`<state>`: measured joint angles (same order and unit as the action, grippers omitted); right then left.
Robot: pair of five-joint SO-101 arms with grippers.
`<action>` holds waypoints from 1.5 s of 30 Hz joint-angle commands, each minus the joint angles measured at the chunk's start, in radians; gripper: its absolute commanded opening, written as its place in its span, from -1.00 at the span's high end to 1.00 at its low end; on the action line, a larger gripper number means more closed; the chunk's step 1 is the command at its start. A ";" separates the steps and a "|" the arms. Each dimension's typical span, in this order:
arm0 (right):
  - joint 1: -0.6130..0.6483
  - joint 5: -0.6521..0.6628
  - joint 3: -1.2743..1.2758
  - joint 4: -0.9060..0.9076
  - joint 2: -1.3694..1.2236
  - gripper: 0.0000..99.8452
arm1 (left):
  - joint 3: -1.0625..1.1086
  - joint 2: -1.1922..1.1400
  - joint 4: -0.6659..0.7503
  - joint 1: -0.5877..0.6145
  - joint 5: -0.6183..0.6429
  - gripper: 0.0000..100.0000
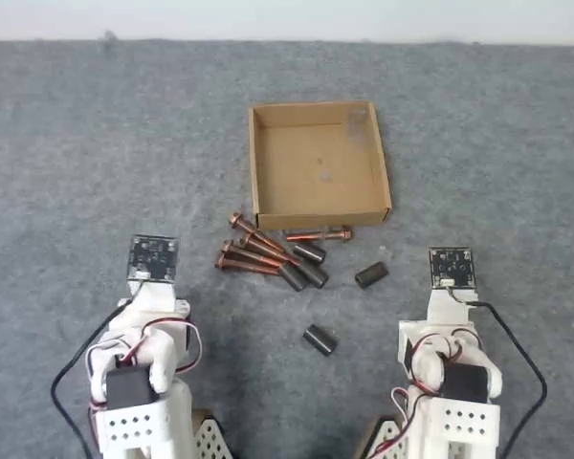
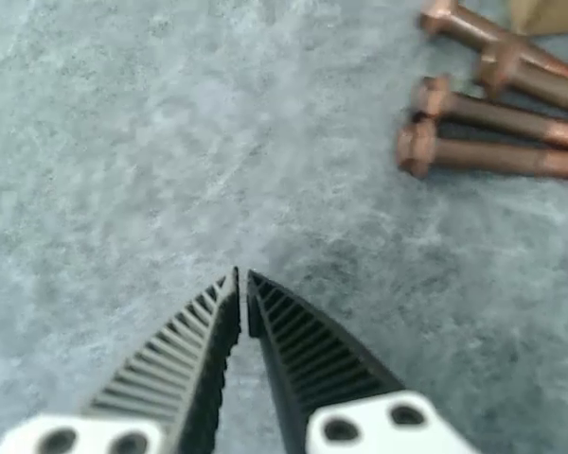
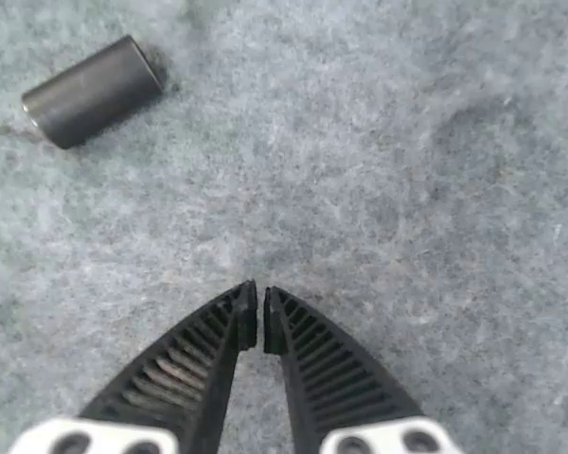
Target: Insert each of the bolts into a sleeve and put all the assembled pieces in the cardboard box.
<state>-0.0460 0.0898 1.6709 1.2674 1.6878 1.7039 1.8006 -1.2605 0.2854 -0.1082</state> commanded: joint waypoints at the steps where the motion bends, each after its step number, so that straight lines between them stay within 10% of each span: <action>1: -0.013 -0.005 -0.008 0.002 0.016 0.99 | -0.071 0.021 0.002 0.058 -0.006 0.98; 19: -0.012 -0.005 -0.008 0.002 0.016 0.99 | -0.088 0.021 0.275 -0.037 -0.195 0.97; 30: -0.005 -0.005 -0.008 -0.007 0.016 0.99 | -0.274 -0.021 0.242 0.005 -0.014 0.97; 45: -0.062 -0.003 -0.049 -0.027 0.016 0.99 | -0.565 -0.890 0.371 0.002 0.405 0.97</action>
<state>-0.0522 0.0898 1.6663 1.2674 1.6878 1.1853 1.0180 -0.9444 0.2915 0.1987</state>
